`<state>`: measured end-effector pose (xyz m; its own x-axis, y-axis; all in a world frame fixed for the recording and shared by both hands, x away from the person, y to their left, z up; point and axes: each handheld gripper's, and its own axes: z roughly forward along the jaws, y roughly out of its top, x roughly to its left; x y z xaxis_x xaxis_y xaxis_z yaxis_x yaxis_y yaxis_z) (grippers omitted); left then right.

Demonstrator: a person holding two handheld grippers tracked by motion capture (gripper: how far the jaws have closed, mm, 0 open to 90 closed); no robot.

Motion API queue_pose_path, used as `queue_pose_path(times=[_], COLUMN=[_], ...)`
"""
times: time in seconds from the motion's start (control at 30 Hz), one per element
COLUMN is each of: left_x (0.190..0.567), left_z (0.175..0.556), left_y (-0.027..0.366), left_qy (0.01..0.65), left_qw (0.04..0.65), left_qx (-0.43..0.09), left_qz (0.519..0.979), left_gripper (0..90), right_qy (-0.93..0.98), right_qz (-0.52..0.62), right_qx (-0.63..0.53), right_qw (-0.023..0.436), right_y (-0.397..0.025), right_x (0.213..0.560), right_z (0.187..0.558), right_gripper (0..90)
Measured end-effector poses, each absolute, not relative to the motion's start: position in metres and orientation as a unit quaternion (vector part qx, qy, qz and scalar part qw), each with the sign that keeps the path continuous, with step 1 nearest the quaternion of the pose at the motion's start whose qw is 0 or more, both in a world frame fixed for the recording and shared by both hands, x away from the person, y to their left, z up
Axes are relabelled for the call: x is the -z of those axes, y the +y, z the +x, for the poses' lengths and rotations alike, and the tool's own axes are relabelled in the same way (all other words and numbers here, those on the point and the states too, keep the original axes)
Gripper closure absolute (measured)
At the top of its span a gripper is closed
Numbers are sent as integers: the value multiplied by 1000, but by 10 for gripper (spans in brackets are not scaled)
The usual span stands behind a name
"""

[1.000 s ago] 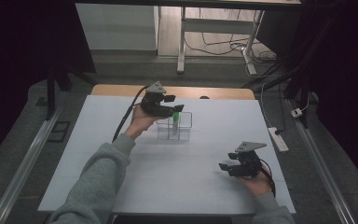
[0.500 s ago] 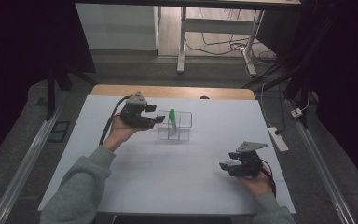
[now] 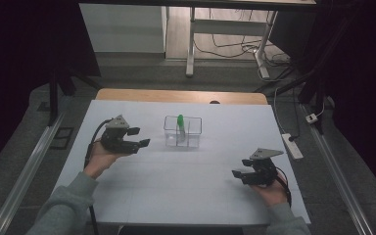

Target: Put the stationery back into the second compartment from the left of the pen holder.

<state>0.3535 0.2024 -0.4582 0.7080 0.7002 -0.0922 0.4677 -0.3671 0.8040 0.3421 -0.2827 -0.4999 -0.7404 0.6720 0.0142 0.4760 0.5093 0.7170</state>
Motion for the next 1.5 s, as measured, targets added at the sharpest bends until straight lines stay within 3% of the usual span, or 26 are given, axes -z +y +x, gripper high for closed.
queue_pose_path(times=[0.8,1.5], left_x=[515,523], left_z=[287,287], left_y=[241,242], left_qy=[385,387], left_qw=[400,392], left_qx=[-126,-116], left_qz=[822,827], left_gripper=[306,302], right_qy=[852,853], right_qz=[341,340], right_qx=[-372,-370], right_qw=[140,143], right_y=[-294,-295], right_x=[498,498], right_z=[343,342], right_gripper=[359,359])
